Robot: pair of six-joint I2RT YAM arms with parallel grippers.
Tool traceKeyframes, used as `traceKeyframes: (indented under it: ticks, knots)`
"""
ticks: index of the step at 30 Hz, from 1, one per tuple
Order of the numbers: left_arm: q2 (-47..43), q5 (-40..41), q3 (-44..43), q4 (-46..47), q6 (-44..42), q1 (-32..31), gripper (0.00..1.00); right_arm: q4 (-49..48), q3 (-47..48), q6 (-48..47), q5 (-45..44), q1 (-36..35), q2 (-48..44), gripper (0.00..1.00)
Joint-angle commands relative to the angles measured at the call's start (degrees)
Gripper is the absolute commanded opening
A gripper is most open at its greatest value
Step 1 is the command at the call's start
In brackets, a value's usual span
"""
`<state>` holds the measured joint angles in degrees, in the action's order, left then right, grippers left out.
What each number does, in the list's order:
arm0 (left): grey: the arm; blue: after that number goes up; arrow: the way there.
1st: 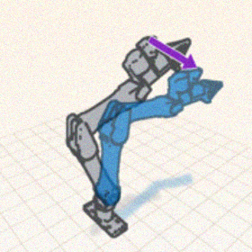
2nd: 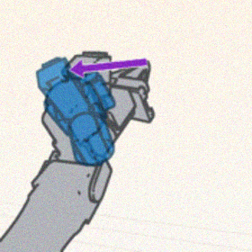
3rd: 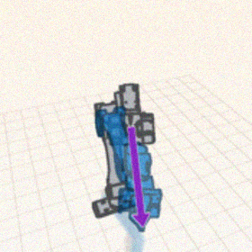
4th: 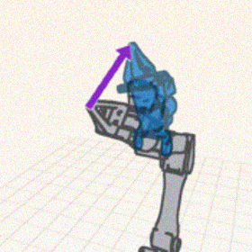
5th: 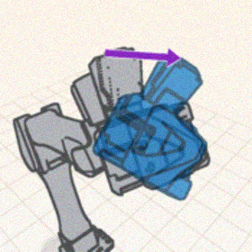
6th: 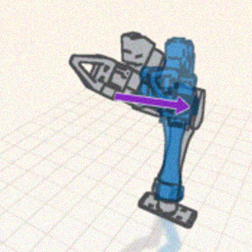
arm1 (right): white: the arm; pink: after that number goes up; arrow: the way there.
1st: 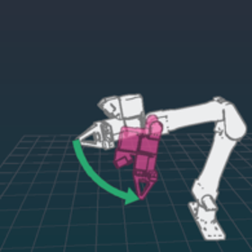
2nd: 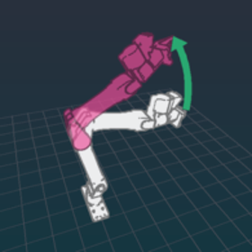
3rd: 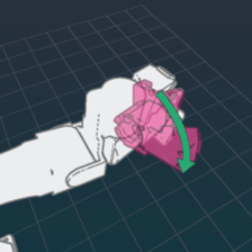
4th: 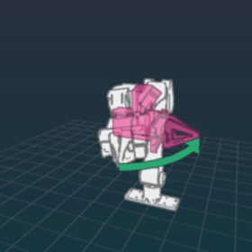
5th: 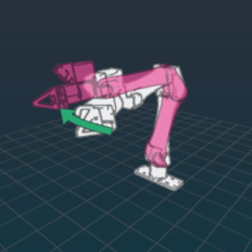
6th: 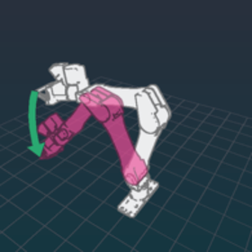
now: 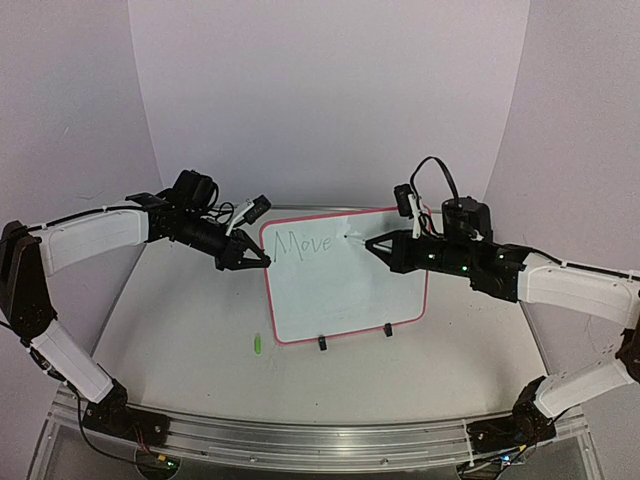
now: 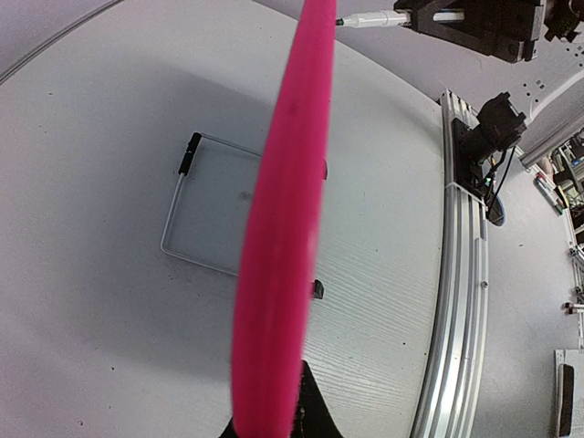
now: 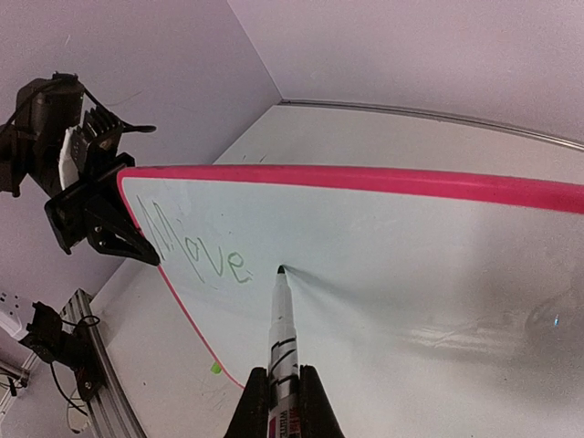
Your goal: Write a sentence on the whiteboard
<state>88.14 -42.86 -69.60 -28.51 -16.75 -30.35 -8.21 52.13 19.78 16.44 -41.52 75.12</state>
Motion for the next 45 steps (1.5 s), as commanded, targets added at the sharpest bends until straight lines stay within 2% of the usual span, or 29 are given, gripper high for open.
traceKeyframes:
  ticks: [1, 23, 45]
  knots:
    - [0.4, 3.7, 0.2, -0.5, -2.4, 0.4, 0.0, -2.2, 2.7, -0.9, -1.2, 0.3, 0.8, 0.0]
    - [0.7, 3.6, 0.2, -0.5, -2.5, 0.4, 0.0, -2.0, -3.2, 2.0, -3.2, 0.3, -1.2, 0.0]
    - [0.5, 3.8, 0.2, -0.7, -2.5, 0.4, 0.0, -1.8, 0.9, -0.4, -5.0, 0.3, -1.7, 0.0]
